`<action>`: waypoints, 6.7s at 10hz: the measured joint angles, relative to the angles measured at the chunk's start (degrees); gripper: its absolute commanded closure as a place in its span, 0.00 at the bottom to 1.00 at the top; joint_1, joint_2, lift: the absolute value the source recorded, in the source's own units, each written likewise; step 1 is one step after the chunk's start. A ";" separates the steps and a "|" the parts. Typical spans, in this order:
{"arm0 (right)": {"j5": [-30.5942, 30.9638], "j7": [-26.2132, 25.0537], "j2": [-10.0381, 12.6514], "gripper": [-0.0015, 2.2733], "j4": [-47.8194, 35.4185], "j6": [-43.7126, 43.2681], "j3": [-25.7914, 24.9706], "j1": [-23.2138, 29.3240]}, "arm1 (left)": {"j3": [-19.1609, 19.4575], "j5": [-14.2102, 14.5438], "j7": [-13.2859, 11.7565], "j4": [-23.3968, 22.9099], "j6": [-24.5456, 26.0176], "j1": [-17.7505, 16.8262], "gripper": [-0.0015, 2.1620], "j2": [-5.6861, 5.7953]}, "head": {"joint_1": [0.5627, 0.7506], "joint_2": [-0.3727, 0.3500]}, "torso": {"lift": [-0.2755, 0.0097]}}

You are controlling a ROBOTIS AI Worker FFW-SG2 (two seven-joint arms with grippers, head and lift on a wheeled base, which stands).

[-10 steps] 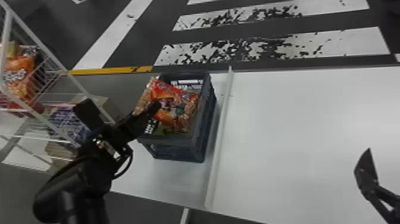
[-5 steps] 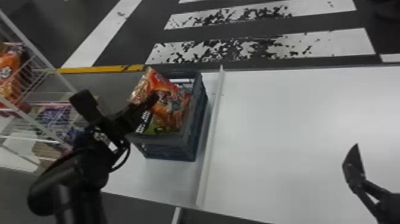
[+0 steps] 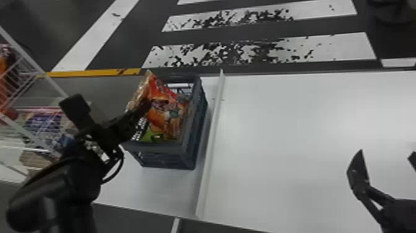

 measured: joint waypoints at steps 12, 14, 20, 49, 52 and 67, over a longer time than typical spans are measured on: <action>0.01 -0.06 1.85 0.05 0.28 -1.10 0.08 -0.63 | 9.72 38.75 -5.42 -17.87 17.59 7.19 0.99 -0.01 | 0.70 0.73 | 0.63; 0.01 -0.07 1.89 0.05 0.07 -1.83 0.01 -0.30 | -0.69 34.20 -7.31 -9.09 17.73 6.73 0.99 -0.01 | 0.70 0.62 | 0.63; 0.01 -0.25 1.99 0.05 -0.93 -3.85 -0.52 1.18 | -27.58 15.84 -13.26 25.04 12.24 -7.60 0.66 -0.01 | 0.70 0.25 | 0.63; -34.56 25.67 5.95 0.07 6.37 61.40 -24.04 -19.28 | -19.20 -1.36 5.82 -7.86 -32.30 19.39 0.04 -0.01 | 0.70 0.68 | 0.63; -37.55 27.64 5.79 0.07 10.78 65.35 -25.37 -23.13 | -19.30 -1.37 5.82 -7.86 -32.13 19.53 0.04 -0.01 | 0.70 0.70 | 0.63; -17.22 22.38 4.45 0.99 -12.81 59.04 -21.59 -21.95 | -18.79 -0.22 6.42 -7.38 -29.97 19.29 0.04 -0.01 | 0.70 0.58 | 0.63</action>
